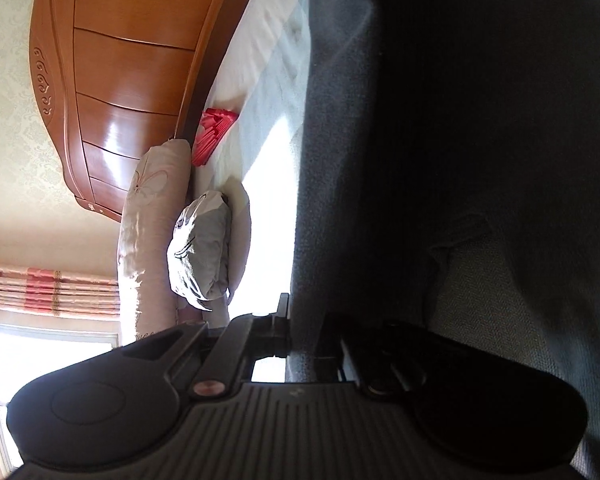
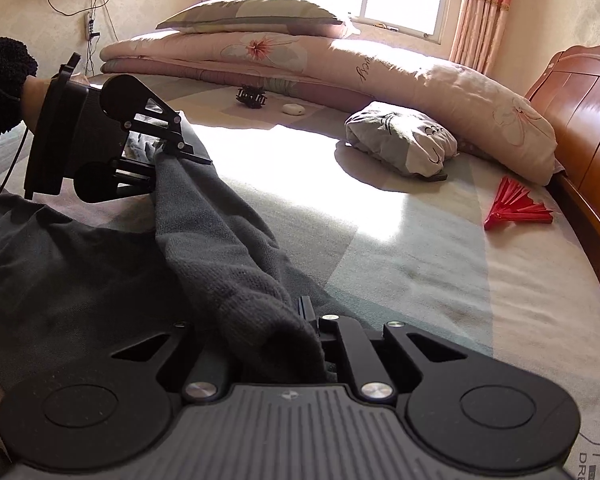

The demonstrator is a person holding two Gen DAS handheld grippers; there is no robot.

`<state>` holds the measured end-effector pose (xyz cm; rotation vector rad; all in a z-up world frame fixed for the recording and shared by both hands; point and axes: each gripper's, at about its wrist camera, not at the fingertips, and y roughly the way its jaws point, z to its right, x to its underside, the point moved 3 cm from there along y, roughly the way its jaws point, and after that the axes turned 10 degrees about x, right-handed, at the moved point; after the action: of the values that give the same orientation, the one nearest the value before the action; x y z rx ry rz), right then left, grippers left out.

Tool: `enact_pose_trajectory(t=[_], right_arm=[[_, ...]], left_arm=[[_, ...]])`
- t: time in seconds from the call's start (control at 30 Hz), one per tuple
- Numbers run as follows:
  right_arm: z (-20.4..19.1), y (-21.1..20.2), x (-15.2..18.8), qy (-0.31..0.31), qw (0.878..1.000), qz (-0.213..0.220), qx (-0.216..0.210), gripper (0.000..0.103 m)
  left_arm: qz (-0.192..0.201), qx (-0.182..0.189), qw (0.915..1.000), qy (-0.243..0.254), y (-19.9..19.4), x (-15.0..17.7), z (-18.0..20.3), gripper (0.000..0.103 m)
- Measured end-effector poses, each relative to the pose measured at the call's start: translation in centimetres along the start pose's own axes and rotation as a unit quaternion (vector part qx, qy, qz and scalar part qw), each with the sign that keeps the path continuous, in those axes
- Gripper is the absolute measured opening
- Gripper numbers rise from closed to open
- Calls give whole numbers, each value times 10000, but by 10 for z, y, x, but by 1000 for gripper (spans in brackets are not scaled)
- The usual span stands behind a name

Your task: Fold clothes

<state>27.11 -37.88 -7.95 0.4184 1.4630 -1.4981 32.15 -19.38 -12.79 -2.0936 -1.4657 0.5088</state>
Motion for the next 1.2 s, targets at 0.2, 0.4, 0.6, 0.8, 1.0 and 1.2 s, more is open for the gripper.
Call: enact_pose_trajectory(t=[0.2, 0.4, 0.6, 0.8, 1.0, 1.2], right_arm=[[28, -2, -10, 371, 9990, 224, 97, 10], [50, -6, -10, 619, 9977, 242, -141, 11], [52, -11, -1, 439, 9987, 20, -262, 13], [44, -10, 16, 28, 9988, -413, -266, 18], [28, -4, 45, -553, 9941, -928, 35, 40], [29, -34, 75, -786, 9882, -1216, 492, 55]], left_arm=[[-13, 222, 9992, 337, -35, -11, 4, 1], [311, 602, 9964, 513, -73, -31, 18, 0], [602, 863, 9919, 713, -92, -53, 35, 0], [710, 1071, 9864, 1021, -99, -75, 57, 0], [578, 1248, 9860, 941, -83, -86, 72, 1], [560, 1301, 9872, 733, -77, -92, 71, 1]])
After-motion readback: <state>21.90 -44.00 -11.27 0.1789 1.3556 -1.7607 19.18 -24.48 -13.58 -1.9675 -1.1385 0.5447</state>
